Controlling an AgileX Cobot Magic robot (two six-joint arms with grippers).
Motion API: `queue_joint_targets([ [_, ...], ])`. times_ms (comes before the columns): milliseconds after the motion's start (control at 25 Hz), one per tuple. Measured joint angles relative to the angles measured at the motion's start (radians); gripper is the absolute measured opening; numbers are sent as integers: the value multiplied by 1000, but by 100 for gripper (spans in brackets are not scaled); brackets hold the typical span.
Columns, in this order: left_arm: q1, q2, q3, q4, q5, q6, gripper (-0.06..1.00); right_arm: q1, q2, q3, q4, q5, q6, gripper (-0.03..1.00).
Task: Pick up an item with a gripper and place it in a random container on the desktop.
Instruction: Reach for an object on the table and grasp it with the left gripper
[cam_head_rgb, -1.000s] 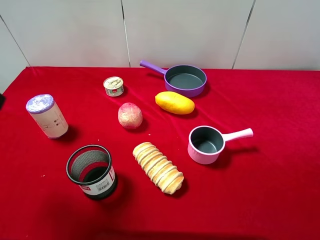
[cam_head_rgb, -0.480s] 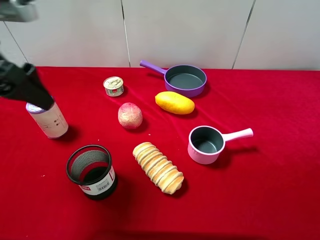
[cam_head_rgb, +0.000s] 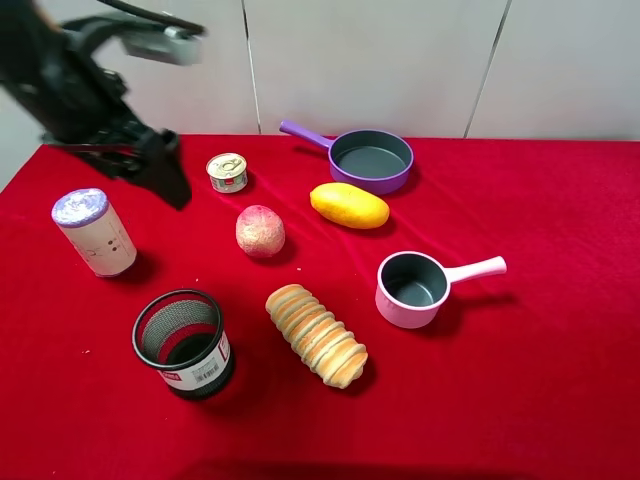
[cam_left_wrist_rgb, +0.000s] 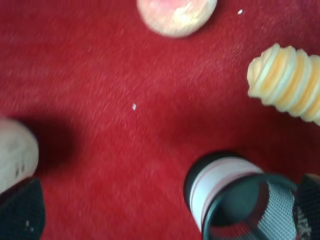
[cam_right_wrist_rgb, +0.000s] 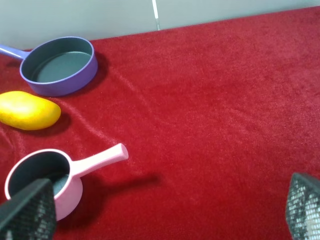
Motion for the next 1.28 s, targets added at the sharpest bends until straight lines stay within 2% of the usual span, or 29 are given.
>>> queue_joint_targets([
  [440,-98,298,-183,25,-47,0,99,0,0,0,0,0,0,69],
  [880,-145,520,-366,49,-58,0,99,0,0,0,0,0,0,69],
  [1280,-145,612,-398,65,-57,0,99,0,0,0,0,0,0,69],
])
